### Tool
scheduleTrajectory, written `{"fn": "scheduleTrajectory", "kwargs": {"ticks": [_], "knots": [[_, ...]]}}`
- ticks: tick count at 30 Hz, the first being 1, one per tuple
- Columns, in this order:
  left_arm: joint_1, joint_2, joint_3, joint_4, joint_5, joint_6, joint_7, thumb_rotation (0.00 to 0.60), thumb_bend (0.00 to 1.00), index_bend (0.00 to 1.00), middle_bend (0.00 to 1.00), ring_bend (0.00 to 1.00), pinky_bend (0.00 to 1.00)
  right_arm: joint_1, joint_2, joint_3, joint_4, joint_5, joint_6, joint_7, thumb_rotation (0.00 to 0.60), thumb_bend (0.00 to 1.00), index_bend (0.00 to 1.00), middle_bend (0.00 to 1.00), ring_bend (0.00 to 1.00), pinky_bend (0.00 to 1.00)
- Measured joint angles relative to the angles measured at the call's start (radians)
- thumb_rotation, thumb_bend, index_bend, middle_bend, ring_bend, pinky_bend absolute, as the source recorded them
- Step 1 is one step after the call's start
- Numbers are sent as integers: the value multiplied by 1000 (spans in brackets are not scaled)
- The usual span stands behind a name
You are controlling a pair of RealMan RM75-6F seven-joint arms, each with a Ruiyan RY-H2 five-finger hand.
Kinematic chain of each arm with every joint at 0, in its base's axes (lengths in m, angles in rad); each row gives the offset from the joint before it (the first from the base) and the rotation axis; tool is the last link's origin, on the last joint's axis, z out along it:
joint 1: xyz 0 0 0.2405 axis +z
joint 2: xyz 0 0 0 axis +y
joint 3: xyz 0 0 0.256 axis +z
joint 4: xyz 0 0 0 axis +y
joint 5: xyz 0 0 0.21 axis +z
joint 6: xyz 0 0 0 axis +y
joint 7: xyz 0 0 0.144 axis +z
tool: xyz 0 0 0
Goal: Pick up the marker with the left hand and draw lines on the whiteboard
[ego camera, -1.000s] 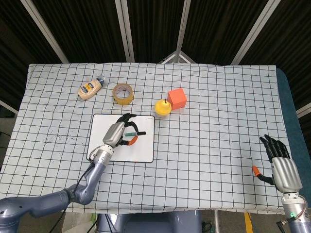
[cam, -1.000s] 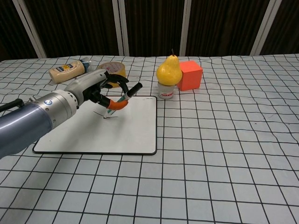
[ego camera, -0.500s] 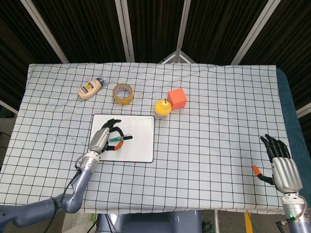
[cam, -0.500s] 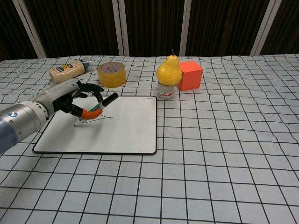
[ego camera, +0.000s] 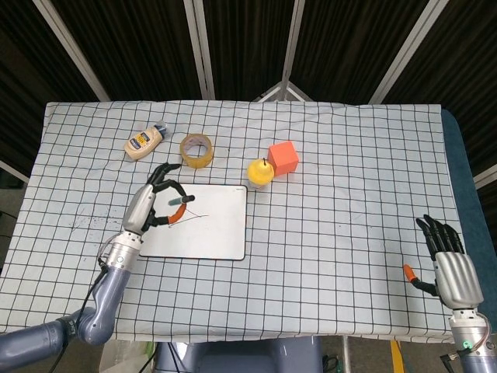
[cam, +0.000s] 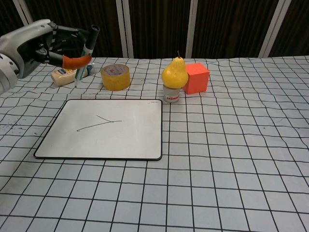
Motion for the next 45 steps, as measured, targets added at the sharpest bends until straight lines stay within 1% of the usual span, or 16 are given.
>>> {"fn": "scheduleTrajectory", "kwargs": {"ticks": [5, 9, 12, 16, 20, 25, 28, 31, 36, 38, 40, 42, 45], "knots": [[-24, 21, -8, 33, -9, -12, 109, 600, 541, 695, 117, 0, 75, 0, 2, 0, -2, 3, -4, 1, 600, 324, 0, 0, 0, 11], [-47, 34, 5, 85, -12, -27, 245, 600, 535, 694, 117, 0, 75, 1, 3, 0, -3, 7, -9, 2, 600, 325, 0, 0, 0, 11], [-62, 40, 26, 131, -19, -41, 372, 600, 530, 690, 116, 0, 75, 2, 4, -1, -4, 8, -12, 0, 600, 324, 0, 0, 0, 11], [-76, 40, 69, 207, -36, -57, 550, 600, 515, 671, 112, 0, 74, 3, 4, -1, -4, 8, -13, -1, 600, 325, 0, 0, 0, 11], [-80, 20, 109, 293, -67, -70, 655, 600, 489, 648, 96, 0, 69, 3, 4, -1, -5, 8, -13, -2, 600, 324, 0, 0, 0, 11], [-75, -14, 139, 369, -97, -83, 692, 600, 450, 600, 63, 0, 56, 2, 4, 0, -5, 8, -12, -3, 600, 325, 0, 0, 0, 11], [-69, -30, 152, 404, -107, -88, 702, 600, 409, 504, 10, 0, 29, 3, 3, 0, -5, 8, -12, -4, 600, 324, 0, 0, 0, 11], [-61, -37, 160, 421, -110, -88, 704, 600, 368, 417, 0, 0, 10, 2, 3, -1, -5, 8, -12, -5, 600, 325, 0, 0, 0, 11], [-49, -40, 165, 430, -109, -82, 692, 600, 323, 349, 0, 0, 1, 1, 2, -2, -6, 6, -10, -9, 600, 325, 0, 0, 0, 11], [-45, -40, 164, 429, -109, -79, 682, 600, 307, 300, 0, 0, 0, 1, 2, -2, -6, 5, -9, -10, 600, 324, 0, 0, 0, 11], [-39, -39, 163, 425, -108, -72, 670, 600, 286, 202, 0, 0, 0, 0, 2, -2, -6, 4, -8, -10, 600, 324, 0, 0, 0, 11], [-33, -36, 161, 419, -105, -62, 657, 600, 279, 125, 0, 0, 0, 0, 2, -3, -6, 4, -7, -10, 600, 324, 0, 0, 0, 11], [-19, -27, 155, 398, -103, -43, 633, 600, 270, 87, 0, 0, 0, 0, 3, -2, -5, 4, -7, -8, 600, 325, 0, 0, 0, 11]]}}
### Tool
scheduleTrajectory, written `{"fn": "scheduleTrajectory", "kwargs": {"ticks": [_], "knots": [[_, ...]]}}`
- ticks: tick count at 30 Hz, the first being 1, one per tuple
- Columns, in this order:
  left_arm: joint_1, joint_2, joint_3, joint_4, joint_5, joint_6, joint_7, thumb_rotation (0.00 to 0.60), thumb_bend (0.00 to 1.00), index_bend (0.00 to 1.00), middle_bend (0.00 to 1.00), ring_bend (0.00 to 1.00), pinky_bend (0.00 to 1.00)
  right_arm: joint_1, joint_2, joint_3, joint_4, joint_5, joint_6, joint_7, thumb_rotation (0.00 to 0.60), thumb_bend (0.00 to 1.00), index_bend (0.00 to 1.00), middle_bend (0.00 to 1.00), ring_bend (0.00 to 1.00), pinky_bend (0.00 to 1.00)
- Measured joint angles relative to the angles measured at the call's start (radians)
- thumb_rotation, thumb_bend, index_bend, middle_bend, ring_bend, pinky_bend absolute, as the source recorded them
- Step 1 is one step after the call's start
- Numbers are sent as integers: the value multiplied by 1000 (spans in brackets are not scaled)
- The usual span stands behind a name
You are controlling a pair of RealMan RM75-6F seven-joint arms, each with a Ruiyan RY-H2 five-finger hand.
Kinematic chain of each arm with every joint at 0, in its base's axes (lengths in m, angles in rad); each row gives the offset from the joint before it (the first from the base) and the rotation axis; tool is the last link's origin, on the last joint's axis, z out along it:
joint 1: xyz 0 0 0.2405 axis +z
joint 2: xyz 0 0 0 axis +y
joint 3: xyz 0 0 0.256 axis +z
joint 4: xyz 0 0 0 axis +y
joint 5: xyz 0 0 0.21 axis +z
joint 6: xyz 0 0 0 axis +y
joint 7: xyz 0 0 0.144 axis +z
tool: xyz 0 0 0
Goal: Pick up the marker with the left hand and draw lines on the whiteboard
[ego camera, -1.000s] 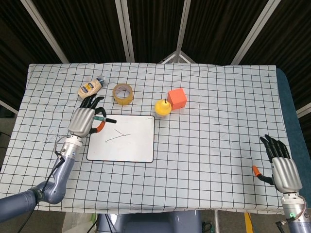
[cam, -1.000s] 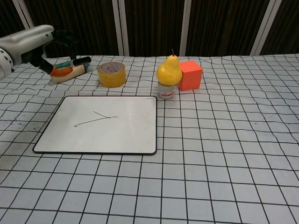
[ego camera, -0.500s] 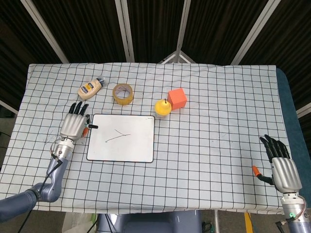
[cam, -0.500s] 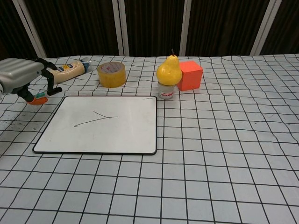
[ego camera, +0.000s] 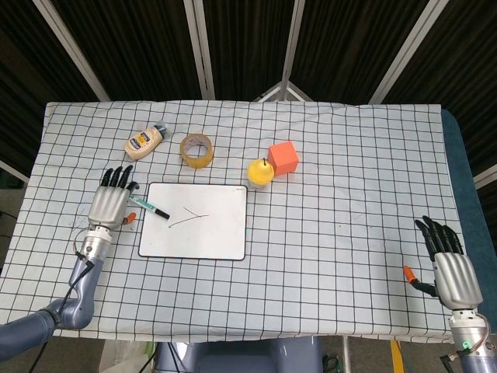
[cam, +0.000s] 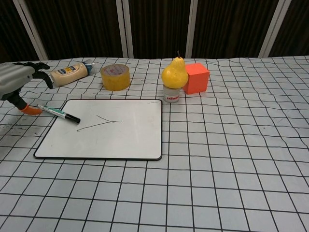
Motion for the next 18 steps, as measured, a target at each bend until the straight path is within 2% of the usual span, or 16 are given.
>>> {"fn": "scheduleTrajectory", "kwargs": {"ticks": [6, 9, 12, 18], "knots": [[44, 43, -10, -91, 9, 59, -64, 600, 244, 83, 0, 0, 0, -1, 3, 1, 5, 0, 2, 2, 600, 325, 0, 0, 0, 11], [85, 93, 1, -170, 35, 116, -89, 600, 220, 48, 0, 0, 0, -1, 4, 2, 9, 1, 2, -3, 600, 324, 0, 0, 0, 11], [142, 173, 28, -278, 74, 185, -109, 600, 201, 12, 0, 0, 0, -1, 4, 3, 10, 4, 2, -9, 600, 324, 0, 0, 0, 11], [277, 356, 112, -503, 155, 318, -143, 600, 179, 0, 0, 0, 0, -2, 1, 5, 10, 4, 11, -30, 600, 324, 0, 0, 0, 11]]}}
